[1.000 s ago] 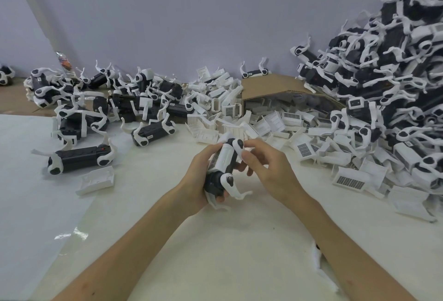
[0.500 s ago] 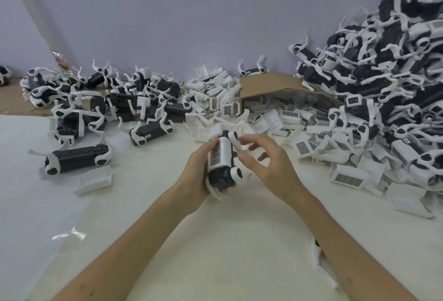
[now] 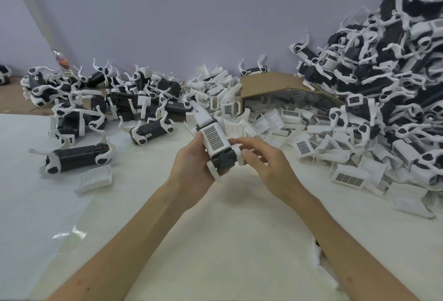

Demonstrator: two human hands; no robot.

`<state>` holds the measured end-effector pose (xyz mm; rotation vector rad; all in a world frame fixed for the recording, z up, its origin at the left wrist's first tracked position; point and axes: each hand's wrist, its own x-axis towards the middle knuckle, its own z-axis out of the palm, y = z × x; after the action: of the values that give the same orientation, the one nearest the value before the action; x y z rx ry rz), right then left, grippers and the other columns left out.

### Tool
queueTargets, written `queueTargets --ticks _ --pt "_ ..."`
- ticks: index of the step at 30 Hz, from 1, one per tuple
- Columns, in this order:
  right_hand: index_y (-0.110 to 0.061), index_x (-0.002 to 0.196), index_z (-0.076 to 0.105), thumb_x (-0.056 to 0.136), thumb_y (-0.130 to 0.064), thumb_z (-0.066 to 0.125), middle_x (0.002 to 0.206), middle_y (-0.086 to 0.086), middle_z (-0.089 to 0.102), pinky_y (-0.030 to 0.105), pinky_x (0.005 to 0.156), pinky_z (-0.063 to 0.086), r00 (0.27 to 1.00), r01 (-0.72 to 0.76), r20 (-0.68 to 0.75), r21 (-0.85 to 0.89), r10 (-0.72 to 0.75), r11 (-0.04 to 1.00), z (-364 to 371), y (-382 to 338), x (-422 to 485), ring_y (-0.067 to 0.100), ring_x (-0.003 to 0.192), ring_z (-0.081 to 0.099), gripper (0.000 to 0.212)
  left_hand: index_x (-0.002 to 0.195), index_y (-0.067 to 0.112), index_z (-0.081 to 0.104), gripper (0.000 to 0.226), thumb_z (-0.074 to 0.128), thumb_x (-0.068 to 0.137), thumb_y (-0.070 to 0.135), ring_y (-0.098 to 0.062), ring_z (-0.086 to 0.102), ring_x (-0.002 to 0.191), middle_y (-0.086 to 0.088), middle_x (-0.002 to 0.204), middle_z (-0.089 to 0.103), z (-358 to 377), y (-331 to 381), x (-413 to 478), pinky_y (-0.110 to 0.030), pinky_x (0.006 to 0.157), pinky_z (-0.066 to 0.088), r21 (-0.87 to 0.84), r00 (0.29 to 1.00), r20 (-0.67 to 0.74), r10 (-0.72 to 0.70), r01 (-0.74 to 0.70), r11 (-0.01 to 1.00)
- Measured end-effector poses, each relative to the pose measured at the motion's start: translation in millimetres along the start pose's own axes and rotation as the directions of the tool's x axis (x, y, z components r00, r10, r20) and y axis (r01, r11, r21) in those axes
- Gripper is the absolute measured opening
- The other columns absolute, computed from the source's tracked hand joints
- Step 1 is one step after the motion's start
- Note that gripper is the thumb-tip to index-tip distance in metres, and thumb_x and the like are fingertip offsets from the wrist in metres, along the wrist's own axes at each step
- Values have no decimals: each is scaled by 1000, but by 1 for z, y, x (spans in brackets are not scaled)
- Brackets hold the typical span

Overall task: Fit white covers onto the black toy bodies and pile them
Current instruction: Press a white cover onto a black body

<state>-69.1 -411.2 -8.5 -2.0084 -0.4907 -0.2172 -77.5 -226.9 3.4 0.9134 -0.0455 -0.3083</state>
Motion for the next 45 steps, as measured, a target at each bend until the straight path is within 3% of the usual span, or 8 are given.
queueTargets --ticks 6,11,19,23,28,34,40,45 --pt "-49 125 48 78 -50 70 115 -21 66 9 80 38 999 -14 35 -29 15 999 3 0 -2 -2 110 56 52 144 22 49 51 40 103 50 -30 63 123 -13 133 66 -2 -4 2 -44 107 46 199 994 109 31 -53 979" --pt "-48 126 49 76 -56 73 115 -32 62 8 81 37 999 14 42 -45 -12 999 4 1 -2 -5 112 56 56 140 30 56 41 50 102 46 -32 61 125 -9 135 65 -4 -12 2 -49 107 45 336 982 174 77 -132 932" --pt "-38 130 54 78 -62 65 110 -27 66 11 79 43 997 17 77 -42 -14 999 5 3 -3 1 106 61 59 130 32 64 39 62 94 48 -33 68 114 -7 125 71 -7 -11 3 -53 102 47 422 985 144 99 -151 894" --pt "-34 124 59 82 -57 67 104 -21 70 9 73 45 997 -17 80 15 16 1000 5 4 -3 0 95 65 48 123 31 69 34 63 93 44 -24 72 104 -6 118 74 -5 -13 2 -36 85 55 469 986 146 79 -139 872" --pt "-25 118 61 82 -44 76 99 -17 71 6 68 47 999 -5 51 28 4 1000 7 4 -2 -1 84 69 43 128 22 63 40 69 90 32 -27 73 104 -5 117 75 -5 -15 4 -48 97 55 481 985 153 85 -150 864" --pt "-26 116 62 80 -50 74 98 -17 71 7 66 47 999 21 33 19 -21 1000 8 3 -1 -2 83 68 45 128 21 62 32 67 97 22 -26 72 107 -1 116 75 -3 -15 3 -56 103 50 522 988 112 109 -152 839" --pt "-32 122 65 89 -47 64 102 -10 73 20 76 53 998 0 67 76 -5 997 5 5 2 9 97 68 37 129 12 61 29 52 104 22 -26 71 108 -8 116 75 -1 -13 2 -48 102 53 503 992 84 95 -124 855" --pt "-31 126 66 91 -46 61 104 -11 74 14 80 50 996 -10 90 116 -1 993 5 3 2 7 99 68 38 131 11 61 32 50 104 27 -28 70 111 -12 118 73 0 -12 2 -46 101 53 480 992 87 89 -120 869"
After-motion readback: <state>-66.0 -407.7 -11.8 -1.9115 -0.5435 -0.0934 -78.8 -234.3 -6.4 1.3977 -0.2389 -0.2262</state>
